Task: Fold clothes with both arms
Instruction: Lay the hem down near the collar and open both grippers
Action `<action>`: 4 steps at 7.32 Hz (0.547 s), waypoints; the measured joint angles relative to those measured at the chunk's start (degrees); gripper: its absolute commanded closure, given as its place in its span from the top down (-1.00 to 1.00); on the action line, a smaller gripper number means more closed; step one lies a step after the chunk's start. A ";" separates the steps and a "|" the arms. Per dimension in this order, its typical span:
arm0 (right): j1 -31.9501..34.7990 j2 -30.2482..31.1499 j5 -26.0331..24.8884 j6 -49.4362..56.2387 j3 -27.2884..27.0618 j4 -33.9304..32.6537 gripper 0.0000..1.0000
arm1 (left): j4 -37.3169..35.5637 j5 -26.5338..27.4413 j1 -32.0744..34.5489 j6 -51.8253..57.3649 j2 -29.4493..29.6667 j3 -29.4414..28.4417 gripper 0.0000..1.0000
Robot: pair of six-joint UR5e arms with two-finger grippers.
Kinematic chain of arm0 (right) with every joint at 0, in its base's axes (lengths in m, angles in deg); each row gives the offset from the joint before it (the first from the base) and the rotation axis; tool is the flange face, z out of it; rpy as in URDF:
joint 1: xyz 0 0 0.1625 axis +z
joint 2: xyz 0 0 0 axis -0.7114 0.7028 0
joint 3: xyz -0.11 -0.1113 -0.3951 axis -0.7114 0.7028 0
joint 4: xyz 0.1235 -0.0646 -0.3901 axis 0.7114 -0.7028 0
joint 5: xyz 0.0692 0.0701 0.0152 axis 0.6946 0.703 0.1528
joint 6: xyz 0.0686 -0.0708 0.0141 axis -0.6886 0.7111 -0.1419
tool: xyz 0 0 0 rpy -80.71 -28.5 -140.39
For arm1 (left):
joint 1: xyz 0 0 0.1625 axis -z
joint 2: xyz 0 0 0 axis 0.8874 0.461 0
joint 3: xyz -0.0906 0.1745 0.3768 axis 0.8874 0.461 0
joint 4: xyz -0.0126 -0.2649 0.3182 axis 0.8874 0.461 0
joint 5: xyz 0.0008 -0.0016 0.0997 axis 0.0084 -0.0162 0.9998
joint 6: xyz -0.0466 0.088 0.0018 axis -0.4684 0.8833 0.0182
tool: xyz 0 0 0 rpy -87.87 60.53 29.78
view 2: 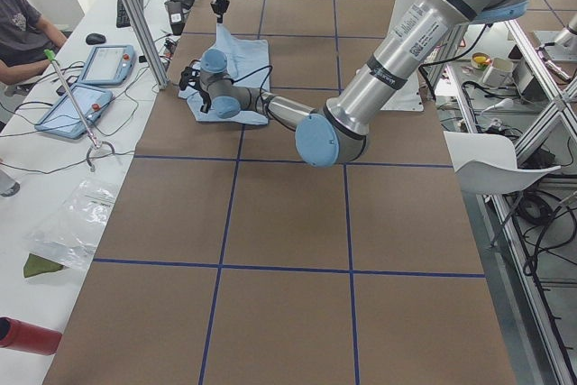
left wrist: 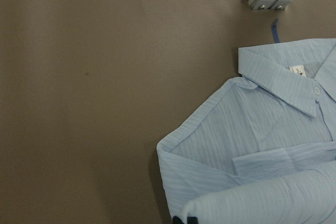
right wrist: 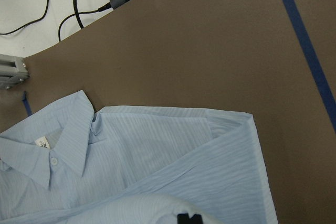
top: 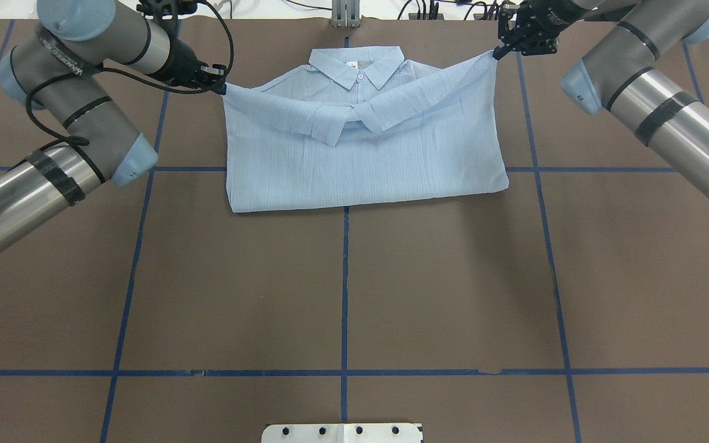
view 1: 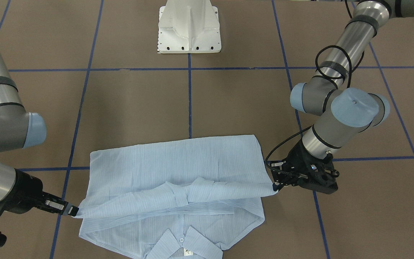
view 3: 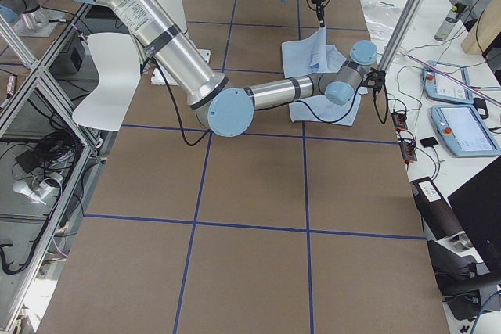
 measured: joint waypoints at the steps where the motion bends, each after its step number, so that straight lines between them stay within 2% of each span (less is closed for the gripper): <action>1: -0.59 0.14 -0.41 0.05 0.84 -0.01 -1.00 | 1.00 0.07 -0.03 -0.09 0.78 -1.90 -1.00; 4: -0.83 0.64 -1.13 1.00 2.66 -0.02 -1.00 | 1.66 0.32 -0.03 -0.21 2.70 -5.19 -1.00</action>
